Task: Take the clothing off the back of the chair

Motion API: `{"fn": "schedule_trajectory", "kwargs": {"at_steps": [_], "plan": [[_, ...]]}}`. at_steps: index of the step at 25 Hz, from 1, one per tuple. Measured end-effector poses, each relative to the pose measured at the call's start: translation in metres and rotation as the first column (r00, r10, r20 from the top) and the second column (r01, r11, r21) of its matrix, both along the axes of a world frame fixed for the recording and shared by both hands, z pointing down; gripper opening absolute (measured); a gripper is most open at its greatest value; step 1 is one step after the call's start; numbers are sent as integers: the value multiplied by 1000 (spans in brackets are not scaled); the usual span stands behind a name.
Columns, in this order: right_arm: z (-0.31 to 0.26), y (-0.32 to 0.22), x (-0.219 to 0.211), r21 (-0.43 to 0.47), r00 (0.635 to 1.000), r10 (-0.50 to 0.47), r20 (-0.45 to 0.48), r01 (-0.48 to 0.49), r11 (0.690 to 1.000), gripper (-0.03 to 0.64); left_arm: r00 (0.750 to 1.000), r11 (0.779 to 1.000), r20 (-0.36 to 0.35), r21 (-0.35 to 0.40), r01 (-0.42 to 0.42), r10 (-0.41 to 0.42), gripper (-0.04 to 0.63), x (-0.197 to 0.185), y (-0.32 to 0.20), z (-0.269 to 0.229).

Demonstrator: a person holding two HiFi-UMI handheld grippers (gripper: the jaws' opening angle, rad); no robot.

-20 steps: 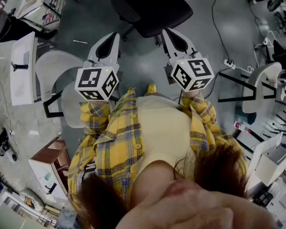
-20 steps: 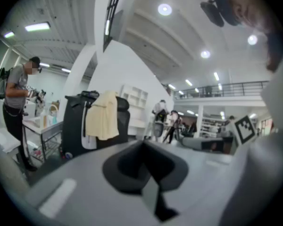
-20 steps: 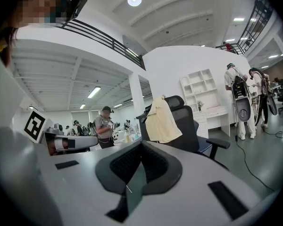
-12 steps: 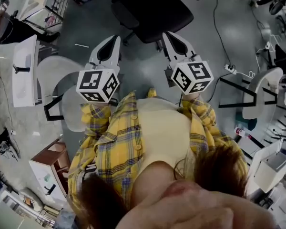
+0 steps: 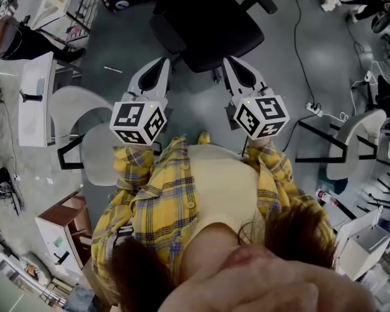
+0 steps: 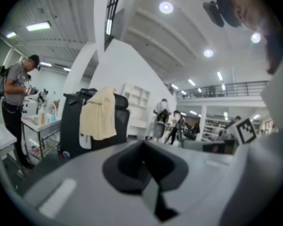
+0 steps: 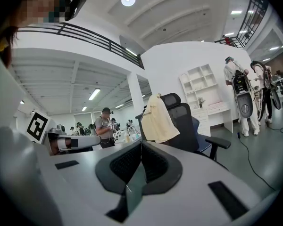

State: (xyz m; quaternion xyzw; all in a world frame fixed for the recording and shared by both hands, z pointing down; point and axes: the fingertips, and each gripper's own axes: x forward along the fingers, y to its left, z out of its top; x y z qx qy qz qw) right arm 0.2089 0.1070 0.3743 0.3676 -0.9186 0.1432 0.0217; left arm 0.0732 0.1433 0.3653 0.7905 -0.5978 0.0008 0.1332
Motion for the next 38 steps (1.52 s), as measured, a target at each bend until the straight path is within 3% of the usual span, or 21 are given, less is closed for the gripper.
{"fn": "schedule_trajectory", "kwargs": {"at_steps": [8,18,38], "plan": [[6,-11,5,-2,999,-45,0,45,999,15,999,999,27,-22,30,-29,5,11,-3,8],[1,-18,-34,11,996,-90,1,90,996,15,996,996,38,-5,86,-86,5,-28,-11,3],[-8,-120,-143,17,998,-46,-42,47,999,15,1000,1000,31,-16,0,0,5,-124,-119,4]]}}
